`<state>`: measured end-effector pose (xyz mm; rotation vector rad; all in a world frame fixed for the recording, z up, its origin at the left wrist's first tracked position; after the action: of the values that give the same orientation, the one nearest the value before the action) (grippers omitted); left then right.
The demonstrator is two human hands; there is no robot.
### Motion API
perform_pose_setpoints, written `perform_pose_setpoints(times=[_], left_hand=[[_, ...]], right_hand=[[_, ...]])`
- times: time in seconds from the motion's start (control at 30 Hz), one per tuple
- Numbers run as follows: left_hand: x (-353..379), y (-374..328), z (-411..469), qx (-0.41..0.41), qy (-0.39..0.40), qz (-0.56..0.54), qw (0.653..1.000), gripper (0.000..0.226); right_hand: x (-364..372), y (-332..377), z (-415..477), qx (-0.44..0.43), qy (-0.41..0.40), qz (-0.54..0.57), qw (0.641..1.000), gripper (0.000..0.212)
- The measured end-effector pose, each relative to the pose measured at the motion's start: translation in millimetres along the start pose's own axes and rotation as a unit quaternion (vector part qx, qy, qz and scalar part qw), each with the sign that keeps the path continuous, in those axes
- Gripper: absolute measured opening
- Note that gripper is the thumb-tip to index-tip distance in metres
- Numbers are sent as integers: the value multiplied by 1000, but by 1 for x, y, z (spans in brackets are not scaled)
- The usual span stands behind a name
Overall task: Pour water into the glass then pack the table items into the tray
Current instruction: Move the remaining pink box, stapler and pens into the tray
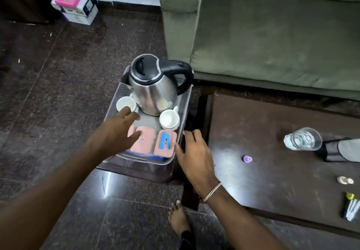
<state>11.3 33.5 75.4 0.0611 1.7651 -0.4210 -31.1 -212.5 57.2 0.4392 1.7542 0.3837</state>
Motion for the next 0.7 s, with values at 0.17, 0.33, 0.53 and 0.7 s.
perform_pose_setpoints(times=[0.17, 0.33, 0.53, 0.7], left_hand=[[12, -91, 24, 96, -12, -51, 994, 43], [34, -191, 60, 155, 13, -113, 981, 50], [88, -321, 104, 224, 53, -128, 965, 50], [141, -410, 132, 275, 84, -156, 945, 50]], right_hand=[[-41, -69, -18, 15, -49, 1, 999, 39], [-89, -153, -34, 60, -78, 7, 995, 36], [-137, -268, -59, 151, -112, 28, 982, 36], [-154, -355, -83, 221, -128, 38, 966, 42]])
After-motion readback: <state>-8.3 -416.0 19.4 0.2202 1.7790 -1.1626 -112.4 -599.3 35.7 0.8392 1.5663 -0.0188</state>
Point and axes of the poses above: each hand's wrist, its own z-axis towards the middle knuckle, its own x-axis out of the palm, y = z × x, the point moved 2 cm from there along z, towards the middle knuckle, and after that the axes turned 6 degrees about x, right-handed, at the moved point
